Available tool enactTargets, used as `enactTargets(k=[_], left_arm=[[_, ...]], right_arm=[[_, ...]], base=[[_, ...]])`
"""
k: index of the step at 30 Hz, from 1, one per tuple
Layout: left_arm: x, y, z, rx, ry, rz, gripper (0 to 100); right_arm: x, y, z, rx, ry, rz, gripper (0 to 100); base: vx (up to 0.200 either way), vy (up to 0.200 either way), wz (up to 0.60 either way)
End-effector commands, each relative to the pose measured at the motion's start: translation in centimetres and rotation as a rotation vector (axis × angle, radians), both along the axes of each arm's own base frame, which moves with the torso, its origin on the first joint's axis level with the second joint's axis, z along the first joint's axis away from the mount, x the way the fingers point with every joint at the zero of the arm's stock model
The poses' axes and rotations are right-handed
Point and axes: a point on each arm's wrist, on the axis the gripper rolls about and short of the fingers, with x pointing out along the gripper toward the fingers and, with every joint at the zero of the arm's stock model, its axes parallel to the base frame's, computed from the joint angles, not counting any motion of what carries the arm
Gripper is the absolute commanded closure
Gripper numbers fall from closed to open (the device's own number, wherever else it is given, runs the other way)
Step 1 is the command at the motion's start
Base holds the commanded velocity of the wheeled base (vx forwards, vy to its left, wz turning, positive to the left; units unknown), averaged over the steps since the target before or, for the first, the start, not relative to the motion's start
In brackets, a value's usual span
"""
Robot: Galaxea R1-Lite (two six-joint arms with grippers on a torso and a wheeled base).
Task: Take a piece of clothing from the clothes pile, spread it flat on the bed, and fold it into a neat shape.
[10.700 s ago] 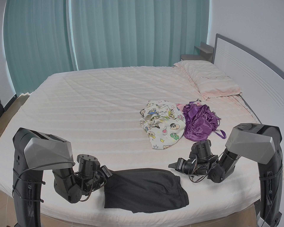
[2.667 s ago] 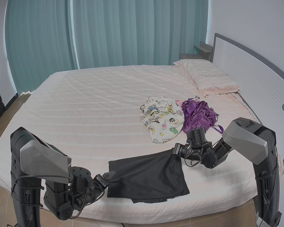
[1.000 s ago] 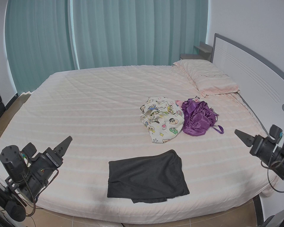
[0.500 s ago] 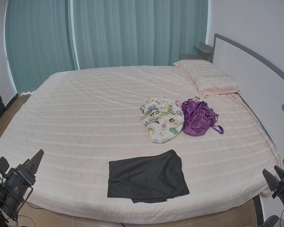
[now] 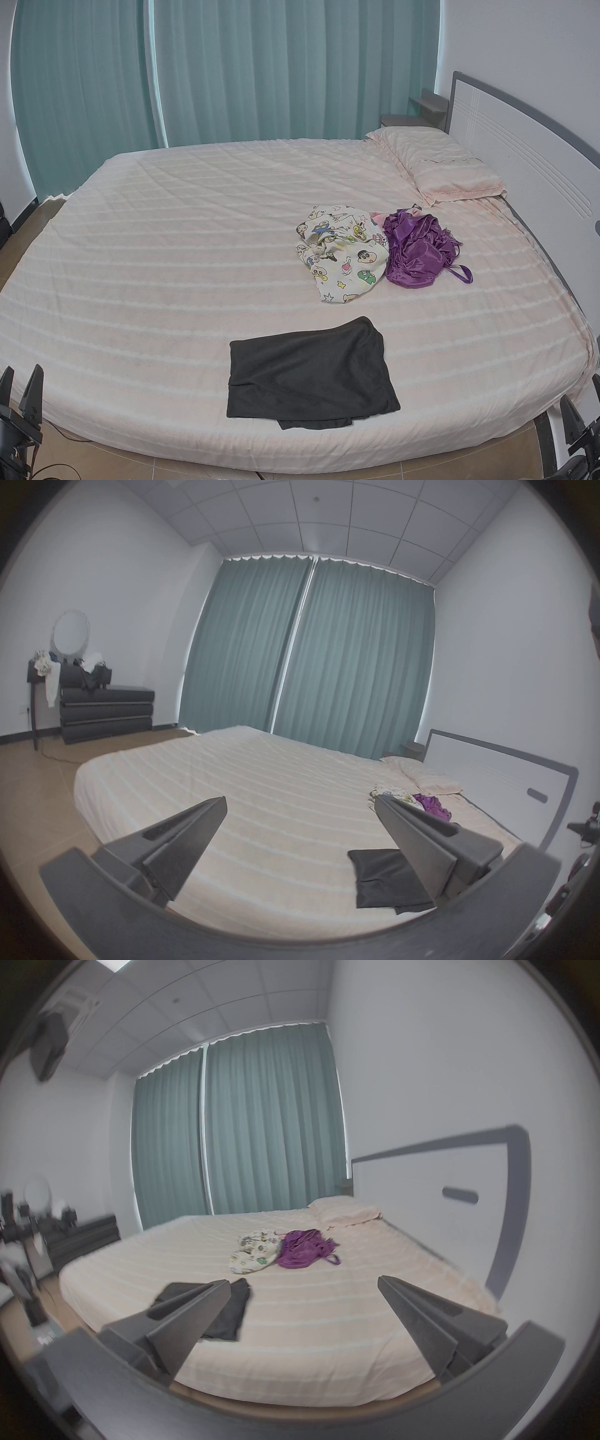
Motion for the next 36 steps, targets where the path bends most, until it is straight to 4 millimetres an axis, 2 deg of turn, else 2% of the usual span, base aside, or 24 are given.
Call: enactTargets(k=[1, 3, 7, 11, 17, 20, 24, 36], left_arm=[[-2.4, 0.6, -1.2, 0.019, -0.124, 0.1, 0], [-2.4, 0.5, -1.4, 0.04, -0.121, 0.126, 0], [-2.4, 0.5, -1.6, 0.046, -0.114, 0.132, 0], [-2.4, 0.5, -1.6, 0.056, -0.113, 0.161, 0], [-3.0, 0.1, -1.9, 0.136, -0.114, 0.235, 0], [-3.3, -0.1, -2.5, 0.17, -0.119, 0.174, 0], [-3.1, -0.2, -3.4, 0.189, -0.031, 0.097, 0], [-3.0, -0.7, -3.7, 0.236, -0.024, -0.124, 0]], right_arm=[[-1.1, 0.2, -1.0, -0.178, -0.099, -0.077, 0], [-1.1, 0.2, -1.0, -0.251, -0.092, -0.084, 0], [-1.1, 0.2, -1.0, -0.243, -0.096, -0.072, 0], [-1.1, 0.3, -1.7, -0.092, -0.014, 0.01, 0], [-1.2, 0.3, -1.7, -0.099, -0.014, 0.0, 0], [-1.2, 0.3, -1.7, -0.1, -0.009, 0.003, 0], [-1.2, 0.3, -1.7, -0.093, -0.018, 0.001, 0], [-1.2, 0.3, -1.7, -0.09, -0.018, -0.002, 0]], base=[[0.0, 0.0, 0.0], [0.0, 0.0, 0.0], [0.0, 0.0, 0.0], [0.0, 0.0, 0.0], [0.0, 0.0, 0.0], [0.0, 0.0, 0.0], [0.0, 0.0, 0.0], [0.0, 0.0, 0.0]])
